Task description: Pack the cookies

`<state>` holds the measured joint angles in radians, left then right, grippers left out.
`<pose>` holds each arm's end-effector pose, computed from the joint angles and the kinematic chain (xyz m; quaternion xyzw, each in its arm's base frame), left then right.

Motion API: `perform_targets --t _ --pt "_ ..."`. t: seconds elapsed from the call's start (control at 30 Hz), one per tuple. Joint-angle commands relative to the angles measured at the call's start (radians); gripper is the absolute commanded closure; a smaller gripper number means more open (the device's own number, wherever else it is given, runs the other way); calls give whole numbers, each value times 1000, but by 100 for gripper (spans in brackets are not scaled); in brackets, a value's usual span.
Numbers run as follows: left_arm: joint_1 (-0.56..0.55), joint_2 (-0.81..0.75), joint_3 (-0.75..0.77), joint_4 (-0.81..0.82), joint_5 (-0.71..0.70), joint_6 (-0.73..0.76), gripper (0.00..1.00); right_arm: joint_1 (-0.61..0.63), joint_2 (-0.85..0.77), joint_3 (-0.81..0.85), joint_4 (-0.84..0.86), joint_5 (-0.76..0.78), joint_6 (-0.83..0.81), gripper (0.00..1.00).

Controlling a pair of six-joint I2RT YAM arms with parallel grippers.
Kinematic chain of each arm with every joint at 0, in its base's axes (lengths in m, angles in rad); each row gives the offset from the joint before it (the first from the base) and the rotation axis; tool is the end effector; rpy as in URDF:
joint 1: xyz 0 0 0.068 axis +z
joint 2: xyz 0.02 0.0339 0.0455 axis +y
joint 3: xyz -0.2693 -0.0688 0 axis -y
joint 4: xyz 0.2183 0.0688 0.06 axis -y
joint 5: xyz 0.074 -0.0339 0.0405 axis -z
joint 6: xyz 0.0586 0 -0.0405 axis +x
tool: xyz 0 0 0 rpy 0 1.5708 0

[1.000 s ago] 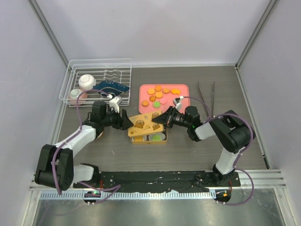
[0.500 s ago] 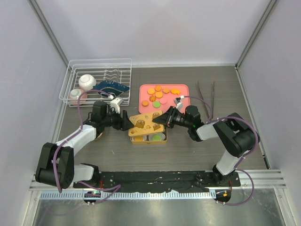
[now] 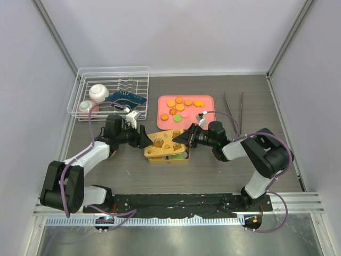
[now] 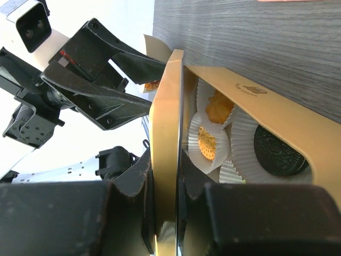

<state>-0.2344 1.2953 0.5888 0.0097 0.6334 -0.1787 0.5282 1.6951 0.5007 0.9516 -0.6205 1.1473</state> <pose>0.2300 -0.0906 0.1988 0.1557 0.8570 -0.3586 0.3358 0.2485 0.1844 0.1705 0.0492 0.7716 0.5970 0.2140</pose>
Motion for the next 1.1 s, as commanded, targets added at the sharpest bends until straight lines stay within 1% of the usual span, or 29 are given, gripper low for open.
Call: perform_targets --t 0.0,0.27,0.33,0.6,1.07 --pt "-6 -1 26 44 26 2 38 7 -9 -13 -45 24 -87 88" --pt "-16 -11 22 42 34 -2 38 6 -37 -5 -96 16 -119 82" --pt "-19 -16 22 41 34 -2 38 1 -45 1 -109 10 -136 76" --pt "-31 -19 23 33 32 -1 38 -13 -86 25 -204 -13 -201 65" --pt "-46 -33 29 13 28 10 39 -45 -126 50 -301 -21 -268 57"
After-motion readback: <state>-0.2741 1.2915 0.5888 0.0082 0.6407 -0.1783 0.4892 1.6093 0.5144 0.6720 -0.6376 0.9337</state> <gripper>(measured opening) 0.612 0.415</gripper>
